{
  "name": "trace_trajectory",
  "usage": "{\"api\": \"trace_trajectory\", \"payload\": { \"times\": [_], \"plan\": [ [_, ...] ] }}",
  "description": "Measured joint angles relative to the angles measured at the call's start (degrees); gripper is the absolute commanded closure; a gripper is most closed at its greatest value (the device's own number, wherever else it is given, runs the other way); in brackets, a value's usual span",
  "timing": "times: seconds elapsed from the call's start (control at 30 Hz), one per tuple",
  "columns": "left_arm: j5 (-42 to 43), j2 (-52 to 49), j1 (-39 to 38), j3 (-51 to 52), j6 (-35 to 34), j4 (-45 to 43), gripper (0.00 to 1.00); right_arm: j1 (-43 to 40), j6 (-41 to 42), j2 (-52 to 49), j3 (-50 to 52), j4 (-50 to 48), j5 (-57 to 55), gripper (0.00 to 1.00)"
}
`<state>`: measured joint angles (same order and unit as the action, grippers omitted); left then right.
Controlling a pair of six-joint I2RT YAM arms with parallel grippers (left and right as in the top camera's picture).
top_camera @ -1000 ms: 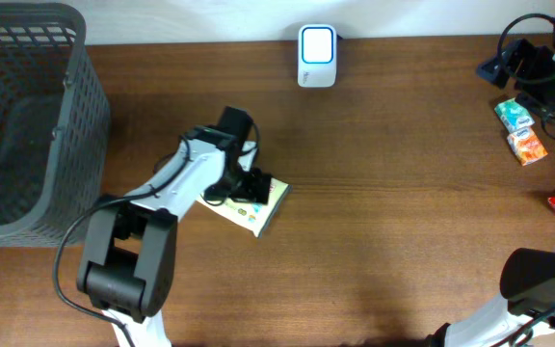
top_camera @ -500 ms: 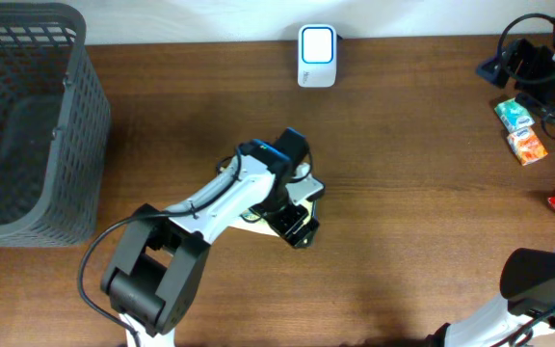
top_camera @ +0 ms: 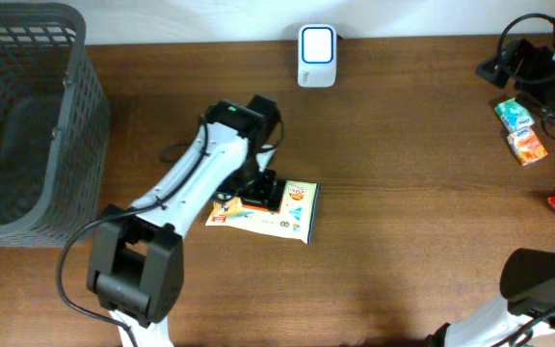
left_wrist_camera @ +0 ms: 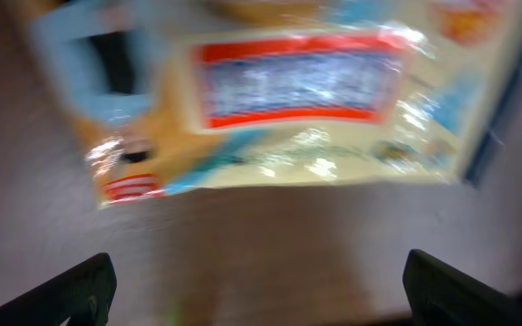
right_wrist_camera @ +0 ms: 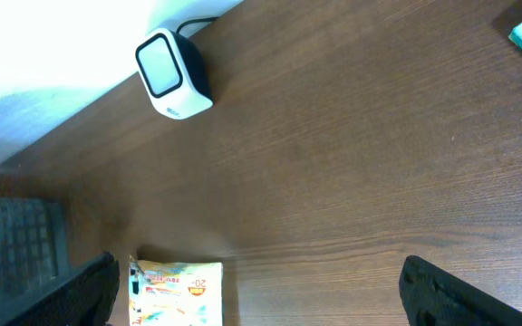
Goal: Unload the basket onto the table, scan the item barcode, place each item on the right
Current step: 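Slide the yellow wipes pack right with the left gripper and release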
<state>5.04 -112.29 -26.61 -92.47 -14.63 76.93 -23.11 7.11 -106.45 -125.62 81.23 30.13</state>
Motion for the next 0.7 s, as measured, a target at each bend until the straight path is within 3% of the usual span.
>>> {"api": "trace_trajectory", "payload": {
  "times": [0.23, 0.5, 0.7],
  "plan": [
    [-1.42, -0.04, 2.8, 8.22, -12.11, -5.27, 0.01, 0.0, -0.02, 0.0, 0.0, 0.0, 0.0, 0.01],
    [7.5, -0.11, 2.8, 16.15, -15.02, -15.41, 0.01, 0.0, 0.0, 0.0, 0.0, 0.02, -0.02, 0.02],
    [8.55, -0.11, 2.8, 16.61, -15.23, -22.38, 0.01, 0.0, -0.02, 0.0, 0.0, 0.0, -0.02, 0.01]
  ]
}}
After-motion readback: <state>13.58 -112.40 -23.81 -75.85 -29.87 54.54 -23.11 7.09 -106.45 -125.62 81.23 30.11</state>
